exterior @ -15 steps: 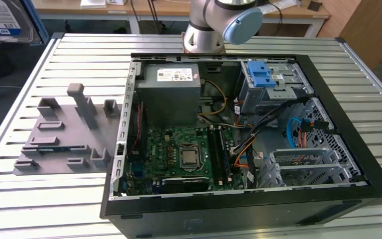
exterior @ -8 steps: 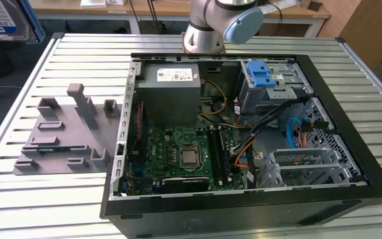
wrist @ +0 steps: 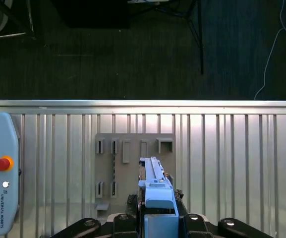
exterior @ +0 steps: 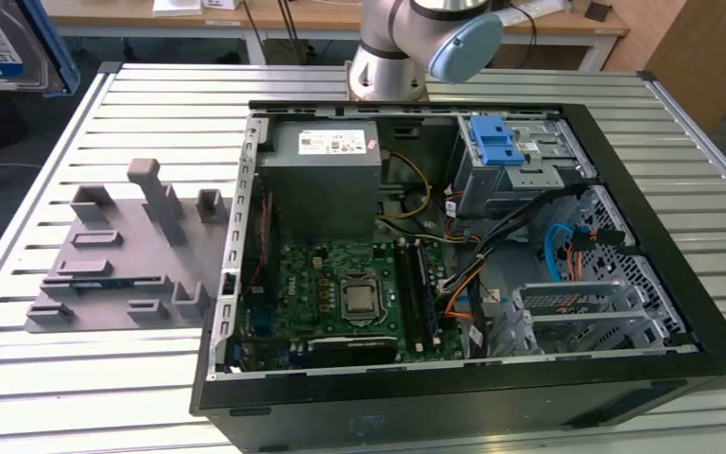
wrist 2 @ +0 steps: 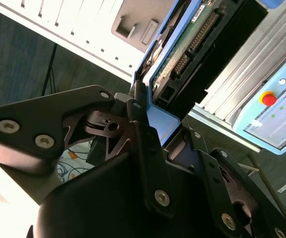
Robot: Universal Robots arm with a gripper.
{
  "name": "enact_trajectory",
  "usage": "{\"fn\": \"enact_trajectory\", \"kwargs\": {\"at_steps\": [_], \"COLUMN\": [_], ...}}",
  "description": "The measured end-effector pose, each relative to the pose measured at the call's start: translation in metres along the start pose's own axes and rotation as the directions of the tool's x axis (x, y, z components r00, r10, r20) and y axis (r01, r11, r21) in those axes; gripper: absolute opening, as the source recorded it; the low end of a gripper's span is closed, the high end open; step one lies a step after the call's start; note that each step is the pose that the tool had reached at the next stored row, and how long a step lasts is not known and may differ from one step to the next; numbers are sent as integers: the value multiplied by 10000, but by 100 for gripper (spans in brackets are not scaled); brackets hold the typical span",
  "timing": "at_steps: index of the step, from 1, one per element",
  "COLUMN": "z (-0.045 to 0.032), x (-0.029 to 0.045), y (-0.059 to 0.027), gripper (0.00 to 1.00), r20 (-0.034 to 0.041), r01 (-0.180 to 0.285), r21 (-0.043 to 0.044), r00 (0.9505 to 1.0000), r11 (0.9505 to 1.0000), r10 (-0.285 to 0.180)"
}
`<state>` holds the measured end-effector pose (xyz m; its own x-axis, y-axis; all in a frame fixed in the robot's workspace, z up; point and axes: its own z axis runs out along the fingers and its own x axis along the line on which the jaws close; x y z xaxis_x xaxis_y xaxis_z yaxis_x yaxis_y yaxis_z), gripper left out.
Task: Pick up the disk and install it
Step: 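Pick up the disk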
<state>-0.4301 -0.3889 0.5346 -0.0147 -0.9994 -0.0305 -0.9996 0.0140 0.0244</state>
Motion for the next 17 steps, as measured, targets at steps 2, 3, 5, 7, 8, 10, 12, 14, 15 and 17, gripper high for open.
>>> {"fn": "enact_trajectory", "kwargs": {"at_steps": [2, 3, 5, 7, 8, 10, 12, 14, 15, 17], "z": [-2, -3, -5, -7, -8, -10, -12, -14, -15, -17], "x": [27, 40, 64, 87, 98, 117, 136, 154, 163, 183], "y": [-40, -62, -106, -157, -190, -251, -311, -371, -399, -456], "gripper": [36, 36, 36, 36, 36, 36, 36, 36, 36, 36], "r20": [-1, -1, -1, -2, -2, -3, -3, -4, -3, -3], "r01": [0, -1, -2, -2, -1, -2, -3, -3, -2, -3], "r21": [-12, -18, -31, -45, -52, -64, -75, -84, -87, -92], "r00": [10000, 10000, 10000, 10000, 10000, 10000, 10000, 10000, 10000, 10000], "r11": [10000, 10000, 10000, 10000, 10000, 10000, 10000, 10000, 10000, 10000], "r10": [0, 1, 2, 2, 1, 2, 3, 3, 2, 3]}}
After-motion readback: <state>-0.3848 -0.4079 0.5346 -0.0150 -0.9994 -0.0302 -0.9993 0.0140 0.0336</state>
